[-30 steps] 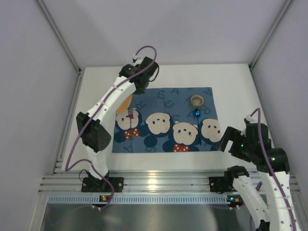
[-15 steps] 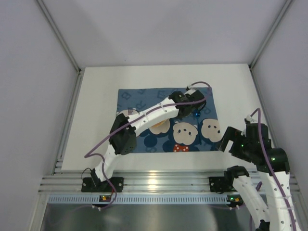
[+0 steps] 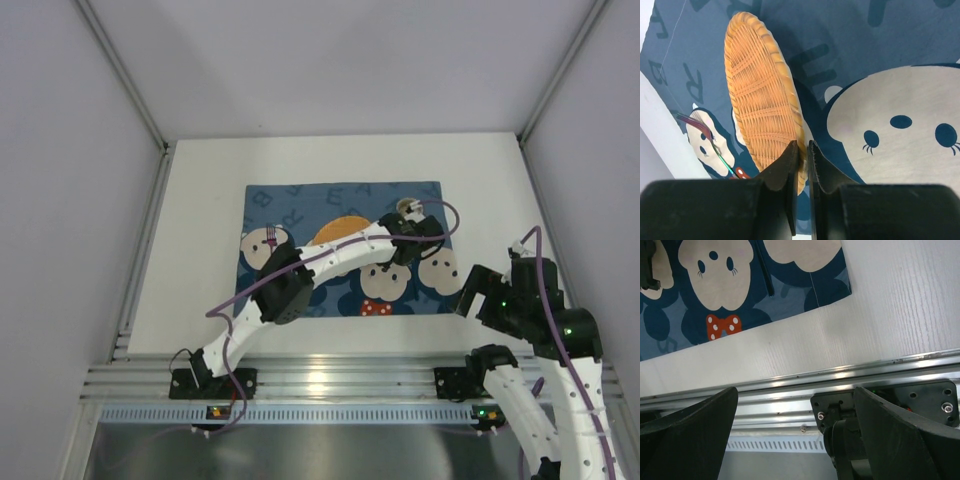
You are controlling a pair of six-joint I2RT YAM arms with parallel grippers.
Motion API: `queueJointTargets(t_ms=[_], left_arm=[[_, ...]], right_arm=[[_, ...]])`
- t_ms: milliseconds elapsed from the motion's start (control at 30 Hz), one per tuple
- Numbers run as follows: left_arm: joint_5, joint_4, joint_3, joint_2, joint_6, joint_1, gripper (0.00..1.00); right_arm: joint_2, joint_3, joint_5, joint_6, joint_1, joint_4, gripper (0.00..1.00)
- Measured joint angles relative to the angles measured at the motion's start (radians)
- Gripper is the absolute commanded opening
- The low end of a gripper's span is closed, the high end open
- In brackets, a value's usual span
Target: Set the dinner table for one person
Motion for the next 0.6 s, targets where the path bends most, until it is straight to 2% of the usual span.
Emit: queueJointTargets(t_ms=[200,233,267,333,367,600], left_arm=[[-0.014,0.008,-0.042,0.001,-0.023,-0.016,0.01],[-0.014,0.008,-0.048,0.001,-0.026,-0.018,0.05],[-0.014,0.008,-0.053,0.002,-0.030,-0.020,0.17],[-0.014,0.008,-0.057,0.007,-0.039,-0.023,0.29],[0.001,0.007,-0.058,0.011,-0.048,-0.022,0.39],[0.051,0.004,-0.072,0.051,-0.082,-0.022,0.49]], right_arm=[[0.000,0.000,0.000,0.000,0.000,-0.002,1.00],[0.000,0.000,0.000,0.000,0.000,-0.002,1.00],[0.000,0.000,0.000,0.000,0.000,-0.002,1.00],[0.000,0.000,0.000,0.000,0.000,-0.002,1.00],[0.000,0.000,0.000,0.000,0.000,-0.002,1.00],[0.000,0.000,-0.001,-0.002,0.000,-0.002,1.00]])
